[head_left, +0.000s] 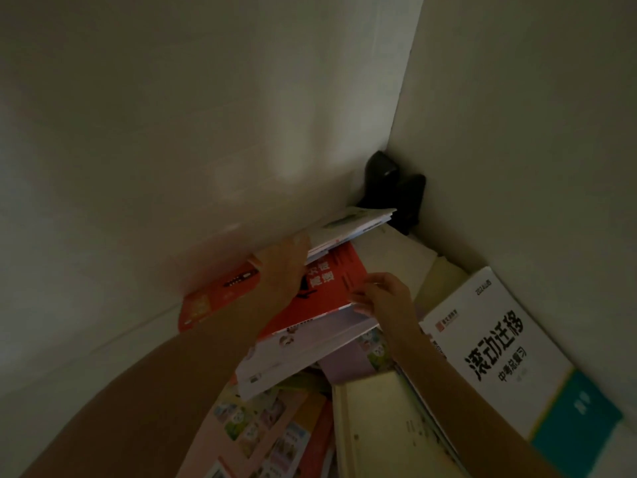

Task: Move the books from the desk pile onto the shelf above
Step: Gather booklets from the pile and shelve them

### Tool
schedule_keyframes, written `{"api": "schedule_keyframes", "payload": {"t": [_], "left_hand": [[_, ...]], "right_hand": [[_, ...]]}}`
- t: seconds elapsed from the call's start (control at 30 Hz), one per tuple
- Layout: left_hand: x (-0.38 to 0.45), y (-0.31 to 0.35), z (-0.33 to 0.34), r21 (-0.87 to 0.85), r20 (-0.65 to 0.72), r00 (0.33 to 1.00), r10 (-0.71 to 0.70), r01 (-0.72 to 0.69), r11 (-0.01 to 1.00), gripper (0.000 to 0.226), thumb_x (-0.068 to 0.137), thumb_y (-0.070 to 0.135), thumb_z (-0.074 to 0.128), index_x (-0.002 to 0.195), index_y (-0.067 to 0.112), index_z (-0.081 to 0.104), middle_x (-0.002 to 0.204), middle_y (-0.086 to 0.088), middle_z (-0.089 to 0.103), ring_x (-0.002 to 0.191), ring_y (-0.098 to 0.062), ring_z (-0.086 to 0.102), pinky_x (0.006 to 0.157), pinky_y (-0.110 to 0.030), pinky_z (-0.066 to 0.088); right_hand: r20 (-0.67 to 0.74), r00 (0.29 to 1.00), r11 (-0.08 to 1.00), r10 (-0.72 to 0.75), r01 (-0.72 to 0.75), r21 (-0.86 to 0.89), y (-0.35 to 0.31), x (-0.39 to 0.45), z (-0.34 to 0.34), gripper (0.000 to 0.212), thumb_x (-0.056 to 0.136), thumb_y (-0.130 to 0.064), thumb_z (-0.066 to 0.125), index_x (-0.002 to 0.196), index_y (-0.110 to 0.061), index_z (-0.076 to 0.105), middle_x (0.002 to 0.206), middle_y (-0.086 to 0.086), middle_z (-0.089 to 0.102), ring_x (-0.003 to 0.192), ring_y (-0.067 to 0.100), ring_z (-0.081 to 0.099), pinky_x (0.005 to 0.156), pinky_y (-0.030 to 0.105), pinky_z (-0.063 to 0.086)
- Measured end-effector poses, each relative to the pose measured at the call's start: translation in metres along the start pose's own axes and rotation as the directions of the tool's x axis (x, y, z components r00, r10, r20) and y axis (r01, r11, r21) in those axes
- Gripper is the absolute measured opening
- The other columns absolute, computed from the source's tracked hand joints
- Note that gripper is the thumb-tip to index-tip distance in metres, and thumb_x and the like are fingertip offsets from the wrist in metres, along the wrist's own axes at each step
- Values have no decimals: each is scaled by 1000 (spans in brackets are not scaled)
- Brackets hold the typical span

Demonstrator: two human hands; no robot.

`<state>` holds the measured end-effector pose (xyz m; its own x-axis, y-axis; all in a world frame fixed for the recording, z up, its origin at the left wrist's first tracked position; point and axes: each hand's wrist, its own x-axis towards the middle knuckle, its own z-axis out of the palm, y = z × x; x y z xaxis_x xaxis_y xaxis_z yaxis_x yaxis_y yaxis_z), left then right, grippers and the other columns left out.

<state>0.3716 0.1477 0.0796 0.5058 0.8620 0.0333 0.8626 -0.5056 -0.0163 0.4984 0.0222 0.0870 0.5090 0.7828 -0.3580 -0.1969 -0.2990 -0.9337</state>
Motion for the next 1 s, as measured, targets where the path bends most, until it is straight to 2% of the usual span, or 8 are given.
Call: {"api": "schedule_keyframes", "payload": {"t": [0.07, 0.17, 0.3, 0.4, 0.57, 0.8, 0.9, 1.0], "left_hand": [[-3, -7, -7, -213, -8, 1000, -26, 23, 977, 34, 95, 16, 49, 127, 6, 48, 124, -17, 56, 109, -30, 56, 87, -36, 42], [-19, -28, -39, -614, 40, 992, -122, 121, 780, 27, 95, 19, 53, 119, 7, 56, 108, -11, 61, 87, -16, 59, 72, -20, 44], [-54, -60, -101, -841, -42, 980, -192, 69, 536, 25, 84, 21, 68, 108, 18, 61, 91, 12, 65, 65, 7, 58, 53, -3, 43], [-82, -74, -139, -970, 4, 982, -189, 50, 238, 14, 83, 14, 67, 95, 21, 64, 72, 17, 71, 66, -1, 68, 50, -13, 50], [-122, -92, -138, -997, 41, 950, -308, 22, -68, 24, 75, 25, 65, 98, 19, 66, 91, -4, 74, 81, -26, 71, 60, -37, 59], [-203, -157, -99, -992, 94, 956, -278, 64, -113, 68, 56, 44, 85, 114, 30, 52, 111, -3, 68, 97, -26, 67, 70, -42, 58], [-242, -192, -81, -990, 138, 941, -308, 136, -27, 64, 60, 38, 84, 113, 22, 53, 108, 2, 69, 100, -22, 66, 71, -34, 58], [-278, -215, -60, -984, 110, 895, -432, 159, 80, 43, 75, 19, 76, 112, 16, 54, 105, 4, 70, 101, -17, 65, 74, -29, 57]], "right_hand": [[13, 1000, 998, 15, -14, -60, 3, 0, 1, 14, 92, 0, 50, 87, -12, 55, 89, 12, 65, 76, 22, 65, 74, 34, 57], [39, 999, 991, -5, 10, -136, 8, -3, 7, 14, 89, -2, 56, 85, -16, 54, 92, 10, 65, 87, 27, 65, 85, 46, 54], [165, 985, 997, -41, 51, -58, -2, -19, 35, 26, 90, -11, 61, 114, -6, 52, 95, 1, 61, 87, 16, 62, 79, 27, 53], [339, 933, 985, -123, 73, 156, -20, -25, 60, 45, 90, -18, 62, 130, -7, 45, 113, 9, 65, 103, 21, 65, 83, 33, 55], [430, 874, 958, -227, 121, 260, -49, -46, 65, 45, 82, -17, 63, 123, -5, 50, 116, 12, 67, 104, 30, 65, 80, 42, 57], [562, 813, 984, -153, 176, 13, -36, -85, 102, 38, 81, -11, 69, 114, -18, 52, 105, 7, 69, 88, 21, 70, 69, 34, 59], [538, 828, 985, -157, 174, 20, 4, -103, 140, 58, 79, -5, 72, 124, -24, 40, 118, 6, 61, 99, 20, 66, 73, 33, 58], [488, 853, 980, -185, 200, 23, 41, -124, 178, 51, 83, -3, 68, 114, -33, 40, 113, 3, 61, 94, 14, 65, 75, 35, 58]]}}
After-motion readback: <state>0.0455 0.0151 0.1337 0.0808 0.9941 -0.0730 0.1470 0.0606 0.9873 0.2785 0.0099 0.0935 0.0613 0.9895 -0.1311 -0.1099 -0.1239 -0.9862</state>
